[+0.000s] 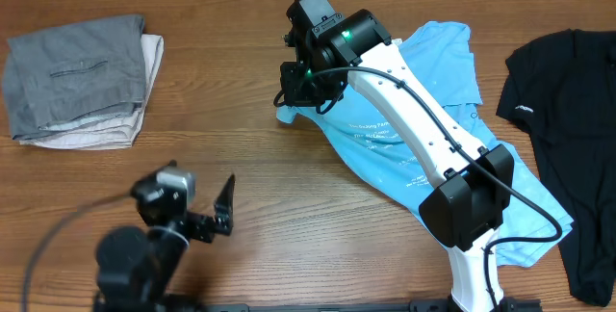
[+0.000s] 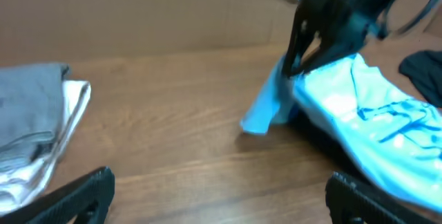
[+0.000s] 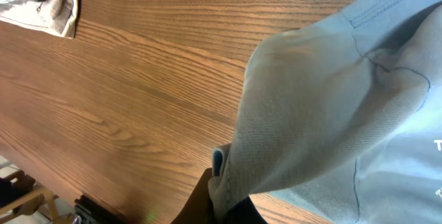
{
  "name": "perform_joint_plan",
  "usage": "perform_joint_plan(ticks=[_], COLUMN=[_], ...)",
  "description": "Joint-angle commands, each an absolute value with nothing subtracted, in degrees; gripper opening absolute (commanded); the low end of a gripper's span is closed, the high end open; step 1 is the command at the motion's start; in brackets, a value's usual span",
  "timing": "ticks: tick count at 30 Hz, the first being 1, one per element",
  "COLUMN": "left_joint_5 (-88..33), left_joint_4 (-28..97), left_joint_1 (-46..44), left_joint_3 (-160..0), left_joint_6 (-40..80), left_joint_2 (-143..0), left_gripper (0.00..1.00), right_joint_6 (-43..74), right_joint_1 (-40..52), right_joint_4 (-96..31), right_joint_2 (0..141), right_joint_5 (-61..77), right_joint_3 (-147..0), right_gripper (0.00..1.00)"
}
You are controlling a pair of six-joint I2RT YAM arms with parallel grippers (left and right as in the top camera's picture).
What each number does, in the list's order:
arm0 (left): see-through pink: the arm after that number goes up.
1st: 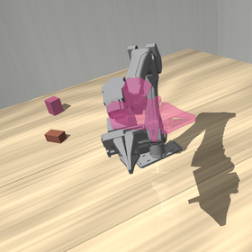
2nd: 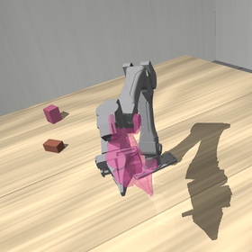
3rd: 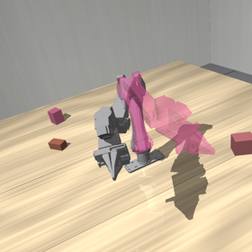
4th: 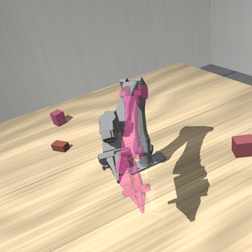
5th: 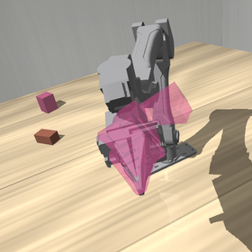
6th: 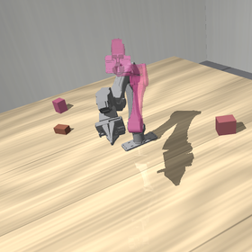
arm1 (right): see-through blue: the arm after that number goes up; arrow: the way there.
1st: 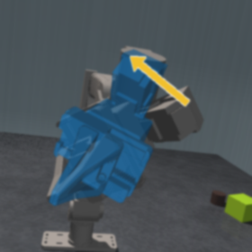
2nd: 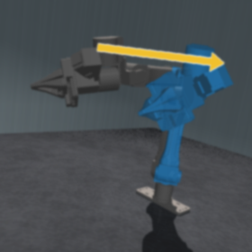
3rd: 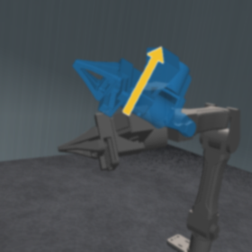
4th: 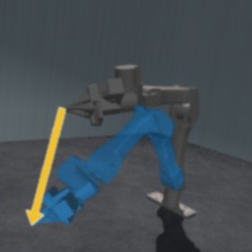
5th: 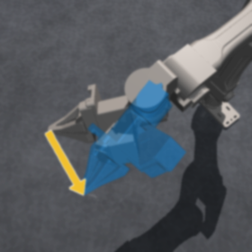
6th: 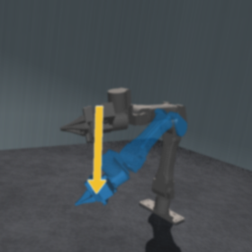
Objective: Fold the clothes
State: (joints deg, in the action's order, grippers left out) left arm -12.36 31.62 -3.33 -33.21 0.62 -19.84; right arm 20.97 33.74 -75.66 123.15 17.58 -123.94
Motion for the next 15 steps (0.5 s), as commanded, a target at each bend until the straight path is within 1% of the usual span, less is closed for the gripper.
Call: perform_joint_plan(ticks=[1,4,8,11,15], left_joint_5=[-14.4,-15.0,-15.4,-19.9,-30.0], left_joint_4=[37.9,44.3,43.7,42.4,41.3], left_joint_1=[-3.0,-3.0,-3.0,-3.0,-3.1], left_joint_3=[-46.2,-56.6,-64.2,-66.2,-66.2], left_joint_6=[-2.8,-2.8,-2.5,-2.6,-2.6], left_joint_2=[-33.6,-46.6,-59.3,-66.3,-74.3], left_gripper=[1.00,1.00,1.00,1.00,1.00], right_joint_6=[21.1,21.3,22.6,22.6,22.5], right_joint_1=[33.3,33.0,31.9,30.9,30.2], right_joint_4=[-75.2,-75.1,-75.3,-75.3,-75.7], right_joint_2=[121.6,121.6,121.6,121.6,121.6], right_joint_5=[17.6,17.6,17.6,18.4,18.5], right_joint_3=[-123.8,-123.8,-123.8,-123.8,-123.8], right_gripper=[0.04,0.04,0.04,0.04,0.04])
